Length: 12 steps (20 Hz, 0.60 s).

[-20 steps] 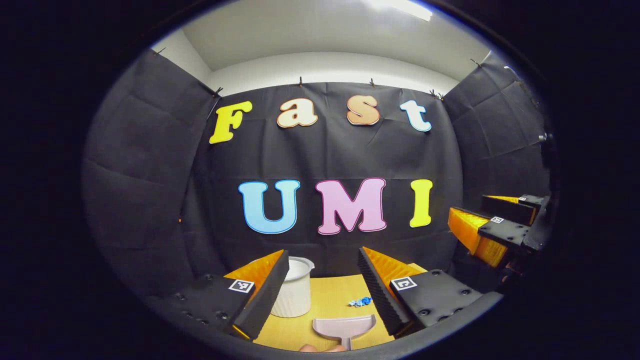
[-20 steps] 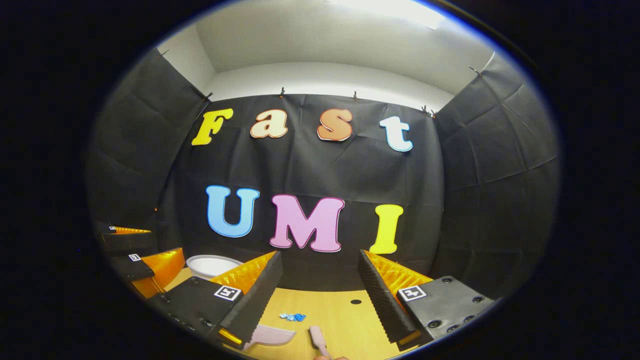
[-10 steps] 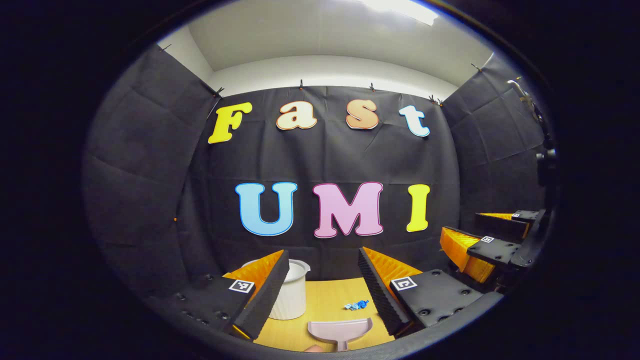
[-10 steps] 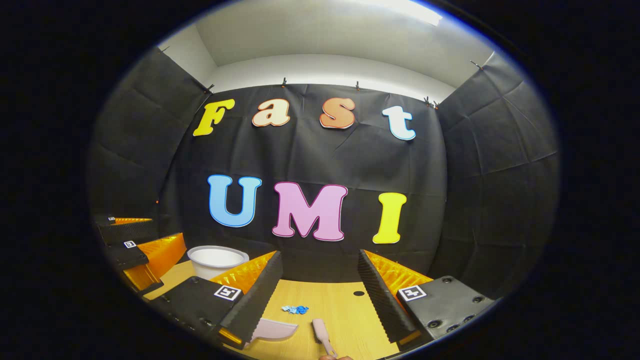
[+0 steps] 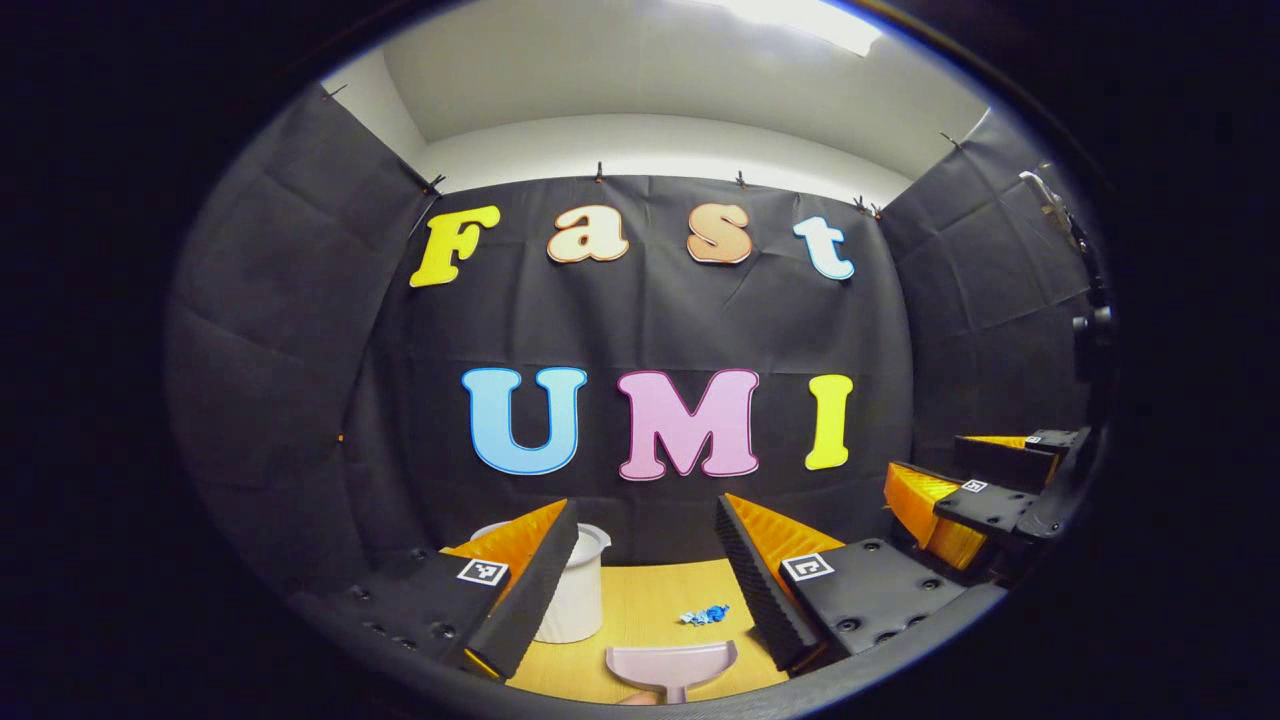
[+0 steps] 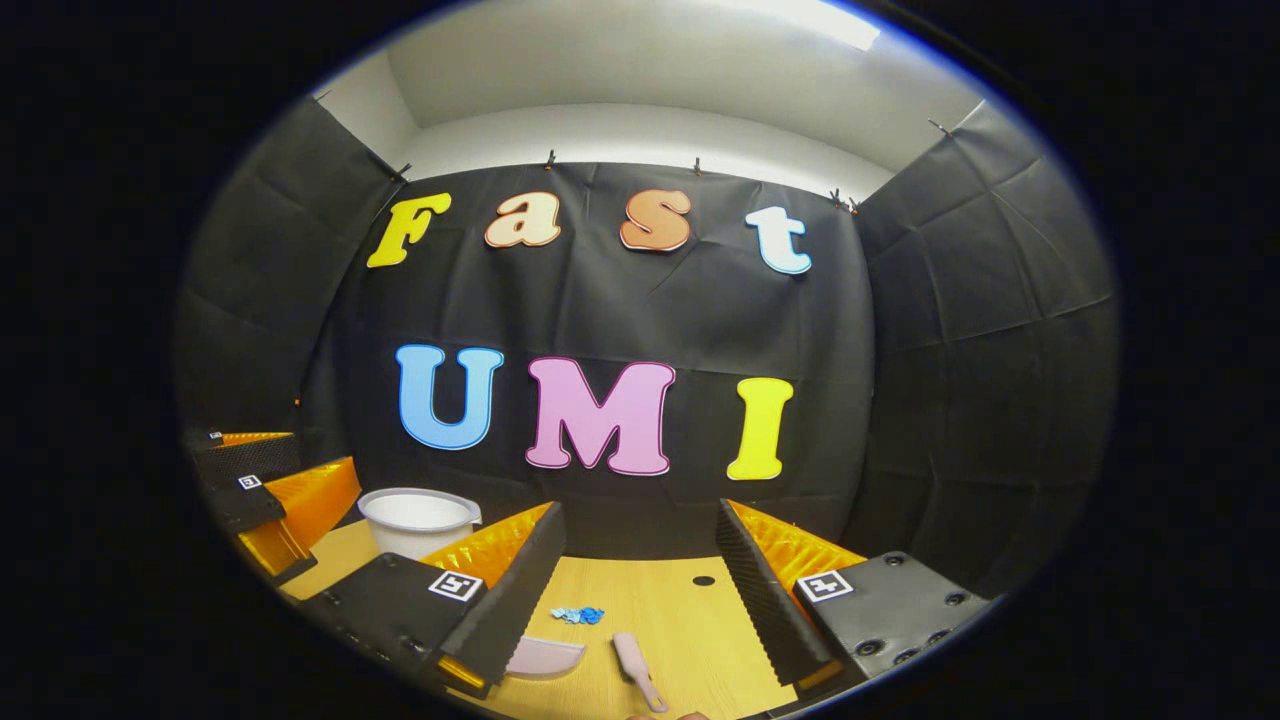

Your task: Pick up the small broom and dustpan from the desktop, sweep the trash into the dustpan with the broom, and then empty the trash into the garbage bin.

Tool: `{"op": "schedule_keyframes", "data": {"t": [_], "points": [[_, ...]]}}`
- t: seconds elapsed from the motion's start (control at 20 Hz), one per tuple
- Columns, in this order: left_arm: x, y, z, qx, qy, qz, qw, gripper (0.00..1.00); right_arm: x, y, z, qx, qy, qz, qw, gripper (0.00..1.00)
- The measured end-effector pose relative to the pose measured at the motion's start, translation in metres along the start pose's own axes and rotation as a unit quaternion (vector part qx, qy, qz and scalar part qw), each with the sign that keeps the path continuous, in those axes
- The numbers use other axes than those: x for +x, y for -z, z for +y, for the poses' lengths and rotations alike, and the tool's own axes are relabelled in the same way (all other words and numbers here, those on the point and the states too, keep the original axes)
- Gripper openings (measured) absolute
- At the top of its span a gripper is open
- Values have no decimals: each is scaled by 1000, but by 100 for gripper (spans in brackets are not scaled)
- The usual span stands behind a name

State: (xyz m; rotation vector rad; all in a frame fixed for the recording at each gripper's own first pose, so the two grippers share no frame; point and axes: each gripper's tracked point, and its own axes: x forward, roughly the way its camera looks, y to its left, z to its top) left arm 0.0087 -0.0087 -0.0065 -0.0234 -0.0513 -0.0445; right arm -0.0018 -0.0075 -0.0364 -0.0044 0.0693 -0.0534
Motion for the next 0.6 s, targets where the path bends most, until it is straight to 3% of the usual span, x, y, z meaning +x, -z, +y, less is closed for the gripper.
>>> {"op": "schedule_keyframes", "data": {"t": [0.35,0.6], "points": [[-8,0,1,-7,1,-8,1000,82,-2,4,-5,-9,5,3,1000,98],[-14,-2,23,-23,-38,-33,998,82,-3,13,-10,-29,5,15,999,98]]}}
